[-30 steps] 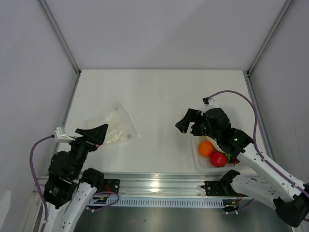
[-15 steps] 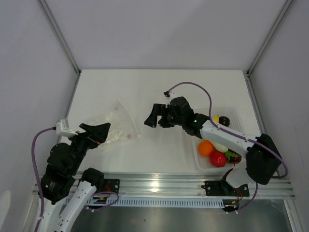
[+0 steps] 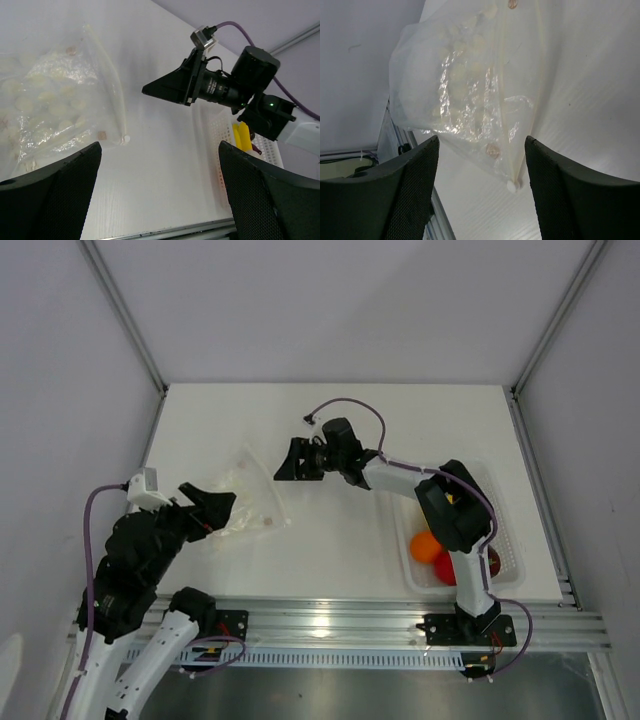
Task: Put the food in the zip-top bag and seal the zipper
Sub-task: Pick up the zipper food storage bag at the center of the board.
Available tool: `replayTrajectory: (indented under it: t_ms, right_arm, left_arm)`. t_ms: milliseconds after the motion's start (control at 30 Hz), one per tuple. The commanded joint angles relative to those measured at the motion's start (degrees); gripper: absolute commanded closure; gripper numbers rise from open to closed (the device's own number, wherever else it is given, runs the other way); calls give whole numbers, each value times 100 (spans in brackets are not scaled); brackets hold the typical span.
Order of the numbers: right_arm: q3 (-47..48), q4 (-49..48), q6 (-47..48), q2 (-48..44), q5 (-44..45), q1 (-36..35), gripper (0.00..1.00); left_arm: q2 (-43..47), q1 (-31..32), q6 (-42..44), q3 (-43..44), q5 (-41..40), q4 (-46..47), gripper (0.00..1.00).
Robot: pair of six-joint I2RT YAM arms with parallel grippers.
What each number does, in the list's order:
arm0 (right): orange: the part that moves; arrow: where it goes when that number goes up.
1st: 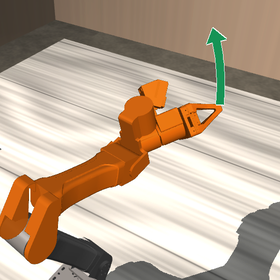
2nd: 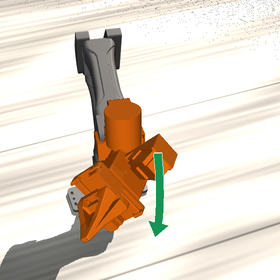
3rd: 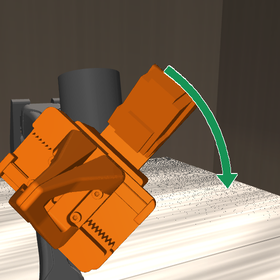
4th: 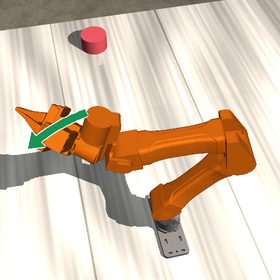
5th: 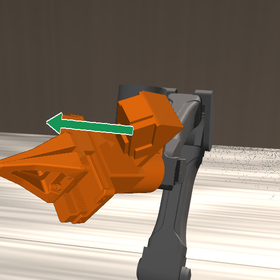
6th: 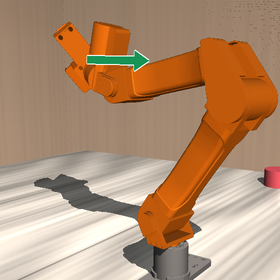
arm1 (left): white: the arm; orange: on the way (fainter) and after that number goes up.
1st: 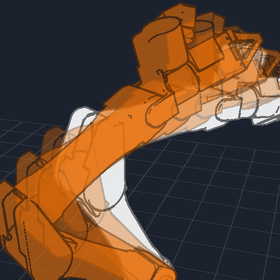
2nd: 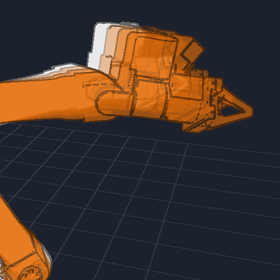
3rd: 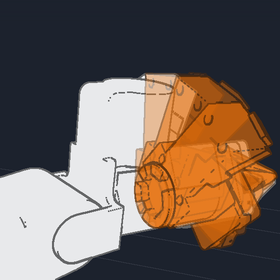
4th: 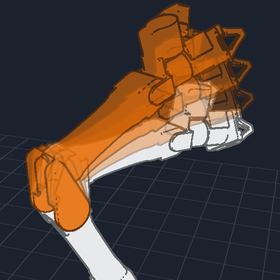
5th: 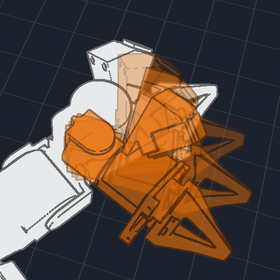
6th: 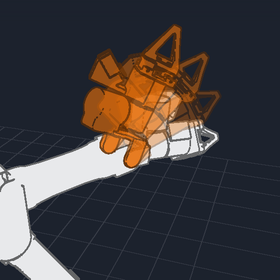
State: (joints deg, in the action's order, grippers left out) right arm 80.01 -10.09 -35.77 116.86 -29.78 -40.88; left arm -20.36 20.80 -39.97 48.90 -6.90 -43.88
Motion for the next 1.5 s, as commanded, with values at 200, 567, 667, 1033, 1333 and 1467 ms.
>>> replayTrajectory:
  t_ms: [200,567,667,1033,1333,1467]
  right_arm:
    - [990,-555,-44,1119,-652,-95,34]
    - [877,-1188,-70,1349,-1012,-385,64]
    - [578,-1599,-219,1199,-1038,-447,84]
    - [226,348,1298,-355,410,-1114,100]
    - [103,1209,1853,-1297,1694,-1800,100]
    - [129,1387,2012,-1481,2028,-2028,100]
  left_arm:
    - [-706,-49,7,497,-294,-569,0]
    - [-1119,-49,-469,1006,-1086,-1246,1]
    - [-1269,-49,-197,946,-998,-1116,1]
    - [-1717,-49,463,1077,-23,-570,16]
    - [-2103,-49,191,1209,189,-481,16]
    - [-2130,-49,112,1156,109,-394,16]
